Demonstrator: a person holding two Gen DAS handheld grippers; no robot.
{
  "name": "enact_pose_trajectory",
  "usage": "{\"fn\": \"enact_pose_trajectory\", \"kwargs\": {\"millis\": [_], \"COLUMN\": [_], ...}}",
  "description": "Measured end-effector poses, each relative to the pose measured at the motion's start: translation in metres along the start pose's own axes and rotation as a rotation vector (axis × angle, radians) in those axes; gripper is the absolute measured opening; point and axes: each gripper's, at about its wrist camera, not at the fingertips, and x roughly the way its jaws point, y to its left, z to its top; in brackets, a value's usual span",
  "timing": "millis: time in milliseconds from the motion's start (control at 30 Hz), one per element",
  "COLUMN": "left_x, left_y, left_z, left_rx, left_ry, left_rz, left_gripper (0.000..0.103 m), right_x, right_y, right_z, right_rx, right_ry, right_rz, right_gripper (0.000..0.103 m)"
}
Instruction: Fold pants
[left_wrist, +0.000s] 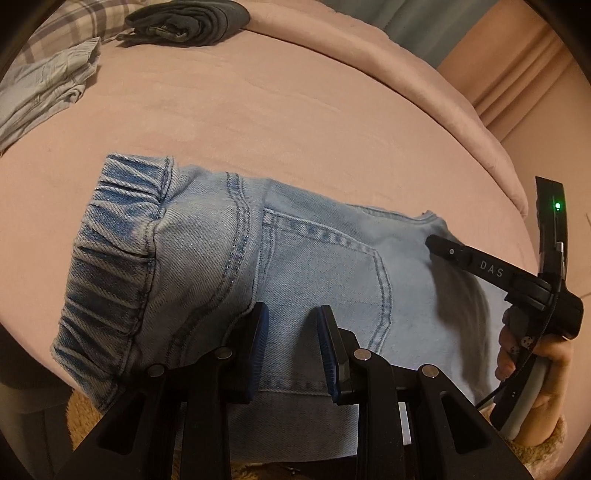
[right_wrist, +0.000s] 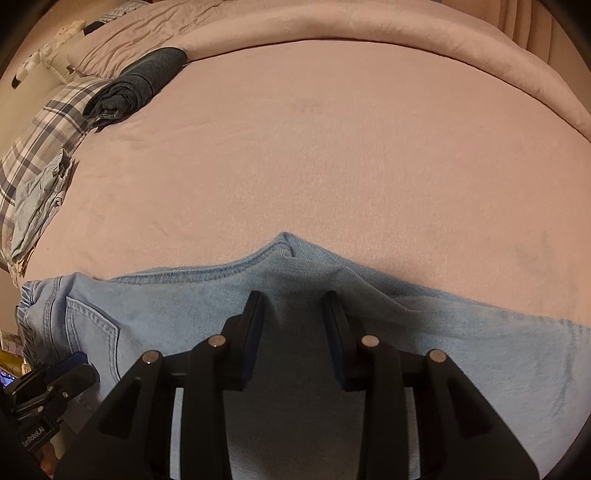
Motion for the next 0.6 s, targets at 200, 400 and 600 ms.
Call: {"fn": "enact_pose_trajectory", "kwargs": {"millis": [200, 400, 600], "left_x": [0.0019, 0.0007, -0.0016], "left_y": [-0.0005, 0.0001, 0.0044], "left_z": [0.0019, -0.0009, -0.0064], "left_rx": [-0.01, -0.008, -0.009], "left_ry": [0.0, -0.008, -0.014], "left_rz": [-0.002, -0.011, -0.017], "left_gripper": [0.027, 0.027, 0.027], "right_x": [-0.0019, -0.0021, -0.0017], "right_y": [-0.0061, -0.0018, 0.0002], "right_z": [-0.0031, -0.0047, -0.004], "right_rx": [0.007, -0.001, -0.002], "right_ry": [-0.014, -0.022, -0.023], "right_rz": [0.03, 0.011, 0.004], "right_gripper": [0.034, 0.034, 0.034]}}
